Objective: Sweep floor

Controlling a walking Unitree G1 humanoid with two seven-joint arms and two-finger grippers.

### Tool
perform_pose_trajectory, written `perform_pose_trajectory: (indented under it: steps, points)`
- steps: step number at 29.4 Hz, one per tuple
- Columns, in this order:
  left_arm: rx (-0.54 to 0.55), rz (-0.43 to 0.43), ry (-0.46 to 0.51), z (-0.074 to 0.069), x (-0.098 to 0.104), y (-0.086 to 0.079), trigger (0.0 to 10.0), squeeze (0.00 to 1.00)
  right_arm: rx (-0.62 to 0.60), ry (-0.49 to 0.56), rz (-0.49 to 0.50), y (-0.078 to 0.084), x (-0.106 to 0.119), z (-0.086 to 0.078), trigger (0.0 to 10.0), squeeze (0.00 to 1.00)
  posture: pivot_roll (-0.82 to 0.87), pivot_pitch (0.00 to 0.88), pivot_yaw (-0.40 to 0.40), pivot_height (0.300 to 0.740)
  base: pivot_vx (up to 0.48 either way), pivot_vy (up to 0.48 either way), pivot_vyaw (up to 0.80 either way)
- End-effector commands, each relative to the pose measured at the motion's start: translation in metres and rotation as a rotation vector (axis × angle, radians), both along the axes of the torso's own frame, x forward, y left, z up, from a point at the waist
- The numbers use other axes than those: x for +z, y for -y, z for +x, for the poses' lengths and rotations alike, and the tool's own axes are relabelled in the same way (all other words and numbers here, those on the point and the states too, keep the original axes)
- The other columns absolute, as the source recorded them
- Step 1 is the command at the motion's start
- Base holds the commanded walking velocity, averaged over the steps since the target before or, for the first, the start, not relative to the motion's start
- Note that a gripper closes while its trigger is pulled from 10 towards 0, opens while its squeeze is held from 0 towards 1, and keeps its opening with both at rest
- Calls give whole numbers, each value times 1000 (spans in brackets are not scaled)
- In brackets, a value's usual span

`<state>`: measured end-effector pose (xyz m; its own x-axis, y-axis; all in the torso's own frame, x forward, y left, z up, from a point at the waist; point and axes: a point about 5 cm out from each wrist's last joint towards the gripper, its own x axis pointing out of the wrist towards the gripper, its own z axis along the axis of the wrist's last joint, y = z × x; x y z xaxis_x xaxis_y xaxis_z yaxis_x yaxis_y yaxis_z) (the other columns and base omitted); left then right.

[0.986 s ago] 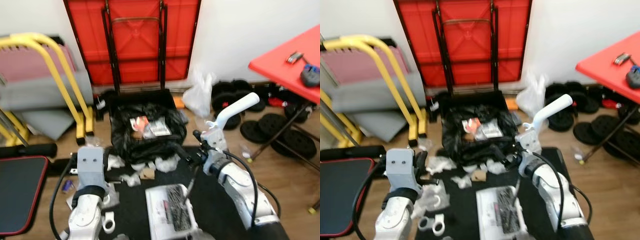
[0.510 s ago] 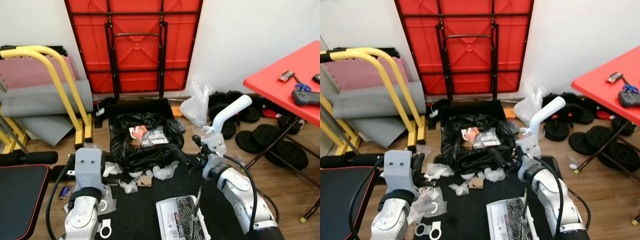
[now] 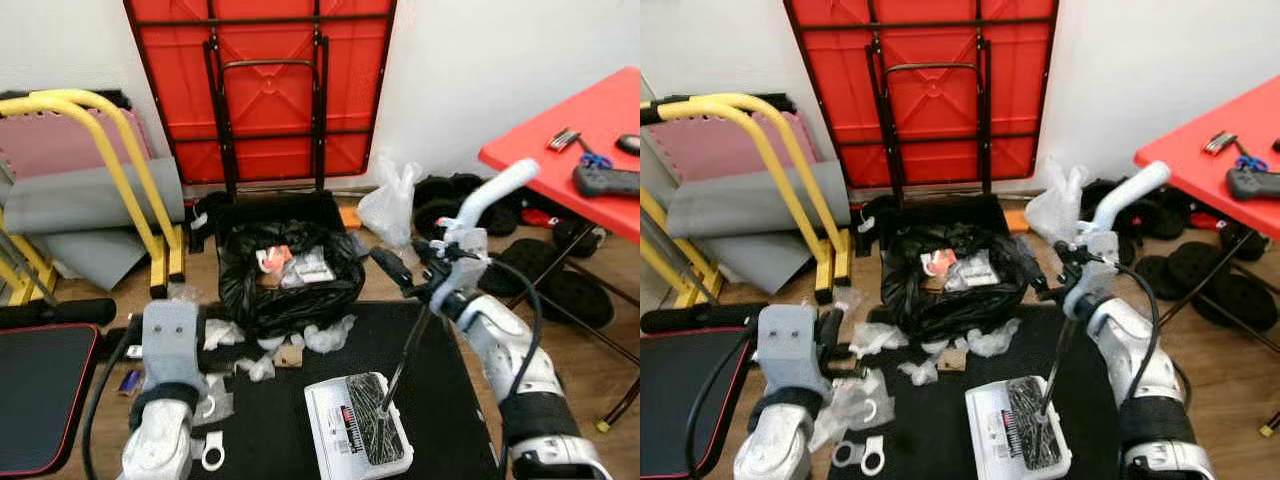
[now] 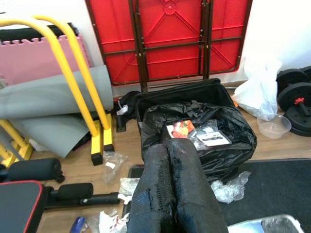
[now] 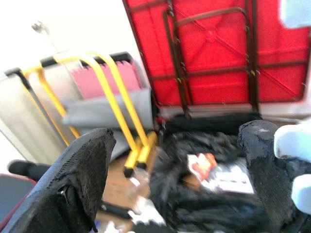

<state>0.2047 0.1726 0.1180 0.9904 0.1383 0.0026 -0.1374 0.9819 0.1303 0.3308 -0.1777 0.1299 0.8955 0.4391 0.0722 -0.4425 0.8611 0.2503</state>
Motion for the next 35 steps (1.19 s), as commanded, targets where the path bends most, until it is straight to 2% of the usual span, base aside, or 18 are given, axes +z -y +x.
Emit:
perform_pose_trajectory:
  steps: [1,5,6,7,9,12,15,16,18,23,31,34,35]
  points:
    - [19,5,-11,-3,0,-1,10000,0,-8,78,20,2,13,4,10000,0,-18,15,-44,740,0,0,0]
    - [9,12,-16,-8,2,-2,10000,0,-39,-26,82,6,-10,7,10000,0,-9,41,-40,740,0,0,0]
    - [9,12,-16,-8,2,-2,10000,0,-39,-26,82,6,-10,7,10000,0,-9,41,-40,740,0,0,0]
    - [5,13,-17,-10,3,-2,10000,0,-73,-94,113,13,-25,5,10000,0,-6,53,-36,740,0,0,0]
    - [4,13,-18,-11,4,-1,10000,0,-86,-120,117,17,-31,3,10000,0,-6,53,-36,740,0,0,0]
    - [-7,12,-18,-13,6,0,10000,0,-180,-289,6,39,-69,-14,10000,0,-11,75,-23,740,0,0,0]
    - [-10,12,-17,-14,7,0,10000,0,-202,-329,-21,44,-78,-19,10000,0,-11,75,-23,740,0,0,0]
    - [-15,14,-19,-14,8,0,10000,0,-239,-382,-53,50,-88,-25,10000,0,-12,83,-19,740,0,0,0]
    - [-24,17,-26,-16,9,1,10000,0,-325,-525,-178,66,-113,-44,10000,0,-8,90,-19,740,0,0,0]
    - [-25,17,-30,-17,9,1,10000,0,-337,-568,-265,72,-120,-50,10000,0,-5,93,-25,740,0,0,0]
    - [-26,17,-34,-17,9,1,10000,0,-266,-536,-279,73,-112,-49,10000,0,-17,89,-30,740,0,0,0]
    - [-26,16,-35,-15,9,1,10000,0,-176,-451,-250,71,-94,-46,10000,0,-31,84,-34,740,0,0,0]
    - [-25,16,-36,-14,8,1,10000,0,-66,-370,-214,63,-75,-48,10000,0,-43,81,-34,740,0,0,0]
